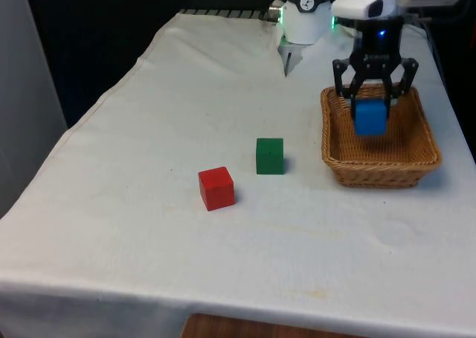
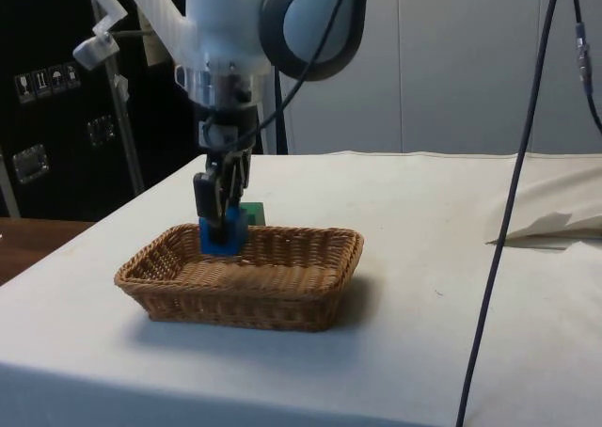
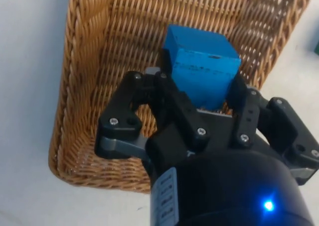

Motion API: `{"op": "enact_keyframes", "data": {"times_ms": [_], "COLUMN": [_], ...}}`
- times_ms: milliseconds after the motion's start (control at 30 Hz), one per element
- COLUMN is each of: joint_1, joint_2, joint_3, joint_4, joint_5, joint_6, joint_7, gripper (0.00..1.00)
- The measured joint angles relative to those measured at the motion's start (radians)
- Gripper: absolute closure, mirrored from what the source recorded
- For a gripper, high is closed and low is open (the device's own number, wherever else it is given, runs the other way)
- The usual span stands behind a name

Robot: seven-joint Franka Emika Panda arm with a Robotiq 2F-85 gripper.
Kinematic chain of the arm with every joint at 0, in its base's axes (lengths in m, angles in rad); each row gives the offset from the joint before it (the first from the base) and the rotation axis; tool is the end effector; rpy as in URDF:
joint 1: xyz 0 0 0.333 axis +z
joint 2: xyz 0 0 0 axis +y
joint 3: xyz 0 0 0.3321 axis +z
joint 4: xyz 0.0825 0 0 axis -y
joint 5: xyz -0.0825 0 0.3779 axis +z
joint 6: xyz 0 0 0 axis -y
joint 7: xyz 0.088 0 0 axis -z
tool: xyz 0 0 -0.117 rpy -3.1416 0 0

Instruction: Pick up the blue cube and place it into the basket.

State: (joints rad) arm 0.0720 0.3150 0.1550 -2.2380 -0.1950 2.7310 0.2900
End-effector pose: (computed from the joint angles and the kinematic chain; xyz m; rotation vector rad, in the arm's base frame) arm 0.5510 0.1334 0.2572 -3.1219 -0.1512 -0.2985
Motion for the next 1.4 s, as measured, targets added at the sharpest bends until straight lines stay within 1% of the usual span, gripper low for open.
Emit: {"op": "enact_keyframes", "data": {"times_ms": [67, 233, 367, 567, 667, 700, 733, 767, 800, 1000, 1033, 1400], "joint_1": [0.000, 0.000, 0.000, 0.000, 0.000, 0.000, 0.000, 0.000, 0.000, 0.000, 0.000, 0.000], "joint_2": [0.019, 0.045, 0.078, 0.103, 0.102, 0.102, 0.102, 0.102, 0.102, 0.102, 0.102, 0.102], "joint_3": [0.000, 0.000, 0.000, 0.001, 0.001, 0.001, 0.001, 0.002, 0.002, 0.002, 0.002, 0.002], "joint_4": [0.000, 0.000, 0.002, 0.012, 0.012, 0.012, 0.012, 0.012, 0.012, 0.012, 0.012, 0.012], "joint_5": [-0.012, -0.021, -0.043, -0.055, -0.055, -0.055, -0.055, -0.055, -0.055, -0.055, -0.055, -0.055], "joint_6": [0.022, 0.051, 0.078, 0.095, 0.095, 0.095, 0.095, 0.095, 0.095, 0.095, 0.095, 0.095], "joint_7": [0.010, 0.014, 0.027, 0.035, 0.035, 0.035, 0.035, 0.035, 0.035, 0.035, 0.035, 0.035], "gripper": [0.96, 0.96, 0.96, 0.96, 0.96, 0.93, 0.83, 0.83, 0.65, 0.06, 0.00, 0.00]}}
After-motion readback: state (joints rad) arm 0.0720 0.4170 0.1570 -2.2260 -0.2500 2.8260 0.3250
